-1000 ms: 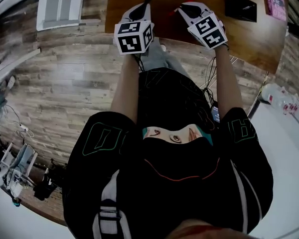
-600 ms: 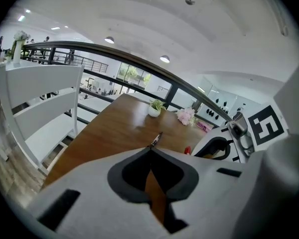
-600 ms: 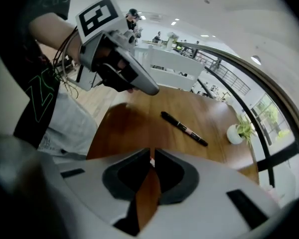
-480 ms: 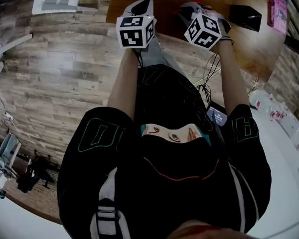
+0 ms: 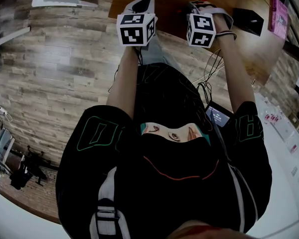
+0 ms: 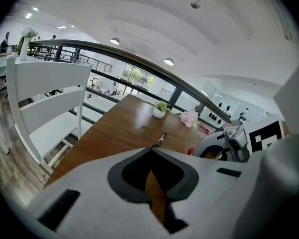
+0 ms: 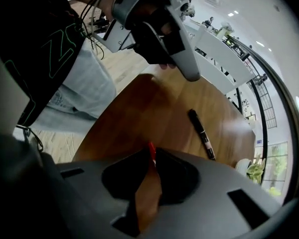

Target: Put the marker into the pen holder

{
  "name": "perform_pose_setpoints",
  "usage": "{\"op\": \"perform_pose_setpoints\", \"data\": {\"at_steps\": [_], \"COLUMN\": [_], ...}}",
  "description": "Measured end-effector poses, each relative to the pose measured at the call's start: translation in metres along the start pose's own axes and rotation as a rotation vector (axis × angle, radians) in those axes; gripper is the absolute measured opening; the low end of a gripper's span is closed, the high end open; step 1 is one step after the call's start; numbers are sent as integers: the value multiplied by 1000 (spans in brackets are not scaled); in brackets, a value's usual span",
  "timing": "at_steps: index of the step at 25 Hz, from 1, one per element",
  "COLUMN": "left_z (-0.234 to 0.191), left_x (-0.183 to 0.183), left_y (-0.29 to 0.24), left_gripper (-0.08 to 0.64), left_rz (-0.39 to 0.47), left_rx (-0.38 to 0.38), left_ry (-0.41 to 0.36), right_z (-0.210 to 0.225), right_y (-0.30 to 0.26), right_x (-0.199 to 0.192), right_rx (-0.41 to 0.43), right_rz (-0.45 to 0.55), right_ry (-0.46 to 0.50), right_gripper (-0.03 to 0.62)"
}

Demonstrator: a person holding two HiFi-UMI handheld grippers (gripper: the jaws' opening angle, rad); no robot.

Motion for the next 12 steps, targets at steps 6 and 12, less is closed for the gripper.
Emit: {"op": "perform_pose_setpoints", "data": {"at_steps": [6,12], "left_z": [0,4], "left_x": [-2,-3], "left_y": [0,-1], "left_gripper": [9,9], "left_rz": [-3,-18], "left_rx": [-2,-10], "left_ry": [0,-20], "right_z": [0,-2], "right_y": [-9,-14], "right_x": [8,11], "right_rx": [-13,28], "right_rz": [-63,-121], "right_ry": [153,200], "right_gripper": [51,45]}}
Point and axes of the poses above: the fingertips, and each gripper's own axes: y backward along the fingers, z to its right, x out of its top, the point moved 1 cm from there along y, backward along the fingers, and after that the axes turned 2 degrees about x, right-handed, at the moved point
